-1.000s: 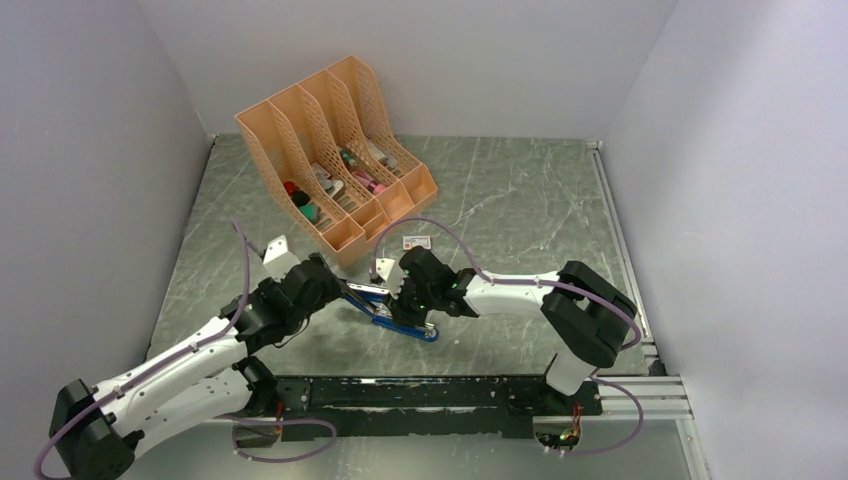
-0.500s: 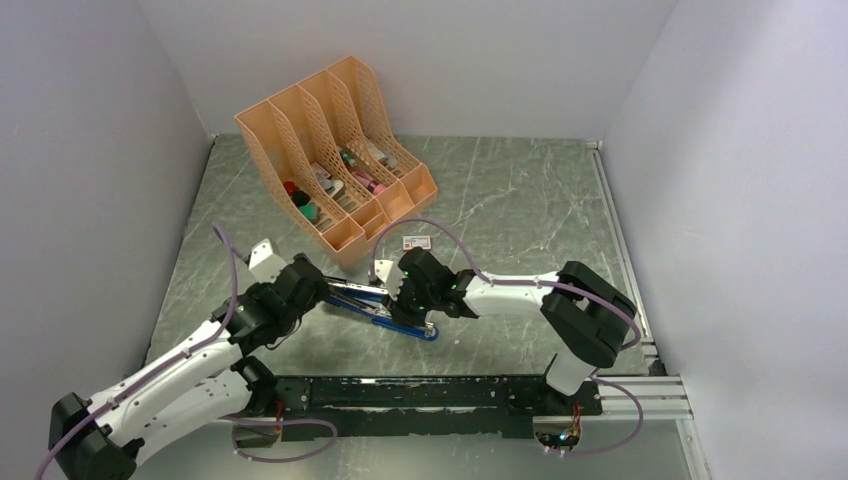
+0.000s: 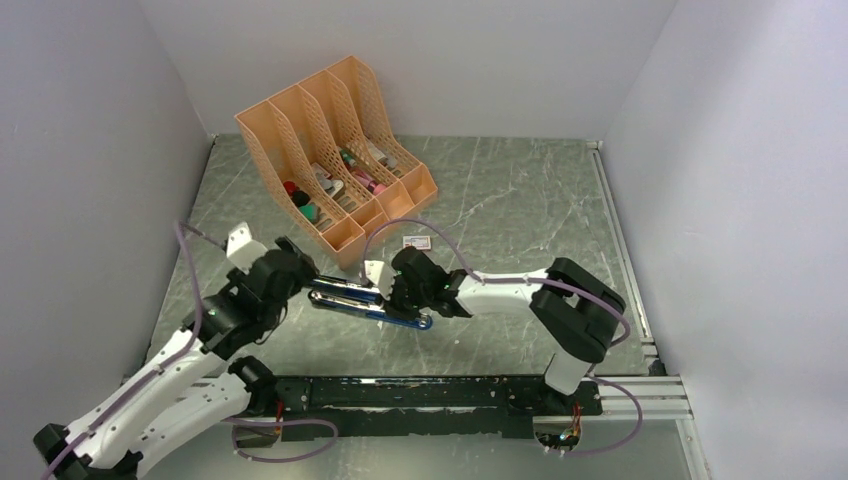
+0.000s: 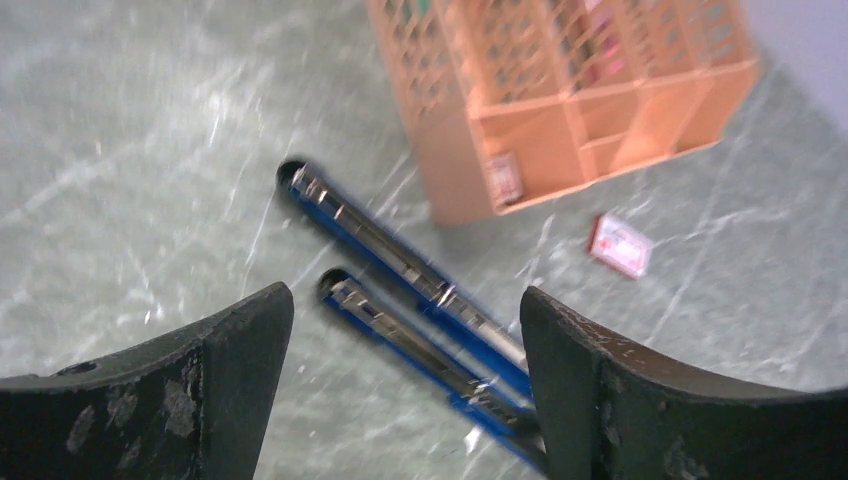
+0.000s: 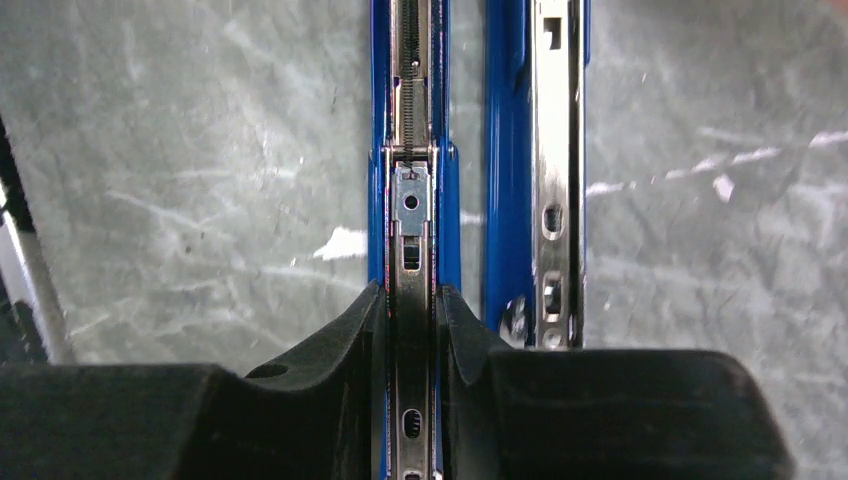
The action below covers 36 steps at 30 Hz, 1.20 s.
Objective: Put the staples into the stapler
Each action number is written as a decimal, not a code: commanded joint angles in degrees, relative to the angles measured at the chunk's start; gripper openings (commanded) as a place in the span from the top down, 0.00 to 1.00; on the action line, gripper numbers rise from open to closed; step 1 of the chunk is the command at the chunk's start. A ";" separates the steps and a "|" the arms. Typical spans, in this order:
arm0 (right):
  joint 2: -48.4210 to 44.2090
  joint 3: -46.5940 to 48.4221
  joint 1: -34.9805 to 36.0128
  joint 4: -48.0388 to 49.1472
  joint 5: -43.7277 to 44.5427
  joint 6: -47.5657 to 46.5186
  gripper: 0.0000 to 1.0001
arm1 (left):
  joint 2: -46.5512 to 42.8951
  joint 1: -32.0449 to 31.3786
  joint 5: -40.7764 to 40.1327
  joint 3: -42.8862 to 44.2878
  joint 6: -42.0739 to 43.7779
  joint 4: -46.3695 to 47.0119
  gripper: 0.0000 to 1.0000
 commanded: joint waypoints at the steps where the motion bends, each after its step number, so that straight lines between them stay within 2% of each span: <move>1: 4.67 4.11 1.28 2.92 1.78 -3.85 1.00 | 1.22 0.45 -8.55 13.18 10.44 -0.38 0.13; 4: 6.95 6.10 1.85 4.74 1.94 -2.46 1.00 | 2.99 0.45 -12.19 20.52 15.28 -2.96 0.11; 7: 8.95 7.76 2.77 6.24 3.19 -2.03 1.00 | 2.59 0.46 -14.36 23.72 18.39 -2.88 0.10; 11: 11.43 9.79 4.23 6.08 4.81 -1.32 0.99 | -0.14 0.44 -14.09 22.59 21.00 0.03 0.11; 21: 12.18 10.42 8.33 7.11 9.65 7.81 0.93 | 1.49 0.48 -11.12 21.17 17.38 -0.62 0.11; 25: 11.36 8.72 8.63 7.50 10.43 10.17 0.81 | 1.64 0.45 -10.48 20.54 17.76 0.42 0.10; 28: 10.77 8.67 8.69 7.53 11.51 11.49 0.59 | 1.65 0.44 -10.48 20.24 18.07 0.88 0.10; 29: 10.32 8.68 8.63 7.71 11.40 12.01 0.55 | 1.64 0.46 -10.48 20.24 17.95 0.85 0.10; 32: 7.35 8.14 8.64 8.93 10.49 12.89 0.51 | 1.69 0.44 -10.48 20.19 18.44 1.12 0.09; 36: -1.02 5.87 8.16 10.92 11.13 13.27 0.49 | 2.12 0.44 -7.13 18.45 22.69 4.71 0.06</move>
